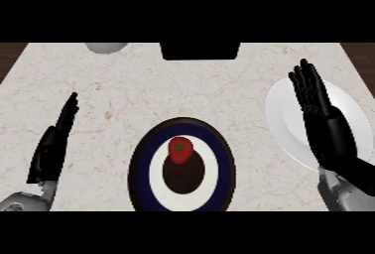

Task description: Pick the tomato from the plate and place it in the plate

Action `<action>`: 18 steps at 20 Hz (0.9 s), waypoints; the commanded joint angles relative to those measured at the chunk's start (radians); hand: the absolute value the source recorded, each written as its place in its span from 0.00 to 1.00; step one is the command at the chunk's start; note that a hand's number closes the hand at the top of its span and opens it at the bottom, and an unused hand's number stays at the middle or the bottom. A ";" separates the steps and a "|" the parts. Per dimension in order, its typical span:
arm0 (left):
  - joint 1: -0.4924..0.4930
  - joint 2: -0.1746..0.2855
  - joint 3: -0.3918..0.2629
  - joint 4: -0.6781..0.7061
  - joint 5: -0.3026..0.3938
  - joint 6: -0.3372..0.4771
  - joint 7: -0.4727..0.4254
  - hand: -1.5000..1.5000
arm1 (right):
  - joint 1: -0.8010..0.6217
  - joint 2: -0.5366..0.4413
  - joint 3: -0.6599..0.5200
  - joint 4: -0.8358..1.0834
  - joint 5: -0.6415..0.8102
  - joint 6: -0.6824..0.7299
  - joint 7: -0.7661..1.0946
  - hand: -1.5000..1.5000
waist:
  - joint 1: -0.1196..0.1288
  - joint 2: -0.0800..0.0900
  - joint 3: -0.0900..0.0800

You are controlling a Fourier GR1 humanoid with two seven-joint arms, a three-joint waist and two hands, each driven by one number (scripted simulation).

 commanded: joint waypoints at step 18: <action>0.066 -0.269 -0.018 0.189 0.245 -0.177 0.049 0.50 | -0.564 0.099 -0.074 0.738 0.053 0.253 -0.144 0.00 | 0.030 0.017 0.003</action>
